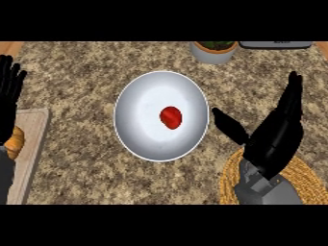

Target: Pick the tomato from the placemat and place it in the bowl

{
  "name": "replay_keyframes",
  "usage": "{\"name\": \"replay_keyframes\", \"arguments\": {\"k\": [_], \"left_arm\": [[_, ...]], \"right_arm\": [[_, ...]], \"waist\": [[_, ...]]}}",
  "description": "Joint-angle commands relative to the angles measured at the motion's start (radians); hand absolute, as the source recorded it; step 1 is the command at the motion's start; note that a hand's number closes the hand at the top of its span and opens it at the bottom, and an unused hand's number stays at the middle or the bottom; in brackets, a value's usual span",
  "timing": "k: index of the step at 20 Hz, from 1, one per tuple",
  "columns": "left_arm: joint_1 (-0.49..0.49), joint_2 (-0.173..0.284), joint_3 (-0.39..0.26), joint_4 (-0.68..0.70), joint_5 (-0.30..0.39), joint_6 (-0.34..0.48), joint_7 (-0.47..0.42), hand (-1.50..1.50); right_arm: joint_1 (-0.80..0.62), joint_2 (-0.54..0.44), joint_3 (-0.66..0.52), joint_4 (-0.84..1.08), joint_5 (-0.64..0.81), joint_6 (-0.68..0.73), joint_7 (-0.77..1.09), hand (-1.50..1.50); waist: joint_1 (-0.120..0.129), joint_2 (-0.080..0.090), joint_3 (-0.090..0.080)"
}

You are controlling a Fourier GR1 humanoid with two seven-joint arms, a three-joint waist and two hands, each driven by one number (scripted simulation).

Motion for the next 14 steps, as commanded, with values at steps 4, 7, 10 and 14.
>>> {"name": "replay_keyframes", "arguments": {"k": [4, 7, 10, 14], "left_arm": [[0.058, -0.017, 0.009, -0.029, 0.0, 0.013, -0.013, 0.0], [0.026, -0.001, 0.024, 0.021, 0.01, -0.006, -0.039, 0.0], [0.049, 0.01, 0.026, -0.022, 0.005, -0.006, -0.027, 0.0], [0.038, -0.009, 0.013, -0.017, -0.003, 0.01, -0.016, 0.0]], "right_arm": [[0.307, 0.004, 0.068, -0.303, 0.059, -0.173, 0.16, -1.5], [0.429, 0.004, 0.102, -0.427, 0.078, -0.212, 0.112, -1.5], [0.643, 0.005, 0.172, -0.537, 0.064, -0.277, 0.028, -1.5], [0.896, -0.047, 0.241, -0.628, -0.044, -0.41, -0.132, -1.5]], "waist": [[-0.035, -0.009, 0.001], [-0.037, -0.001, -0.001], [-0.032, -0.003, 0.0], [-0.04, -0.003, 0.002]]}}
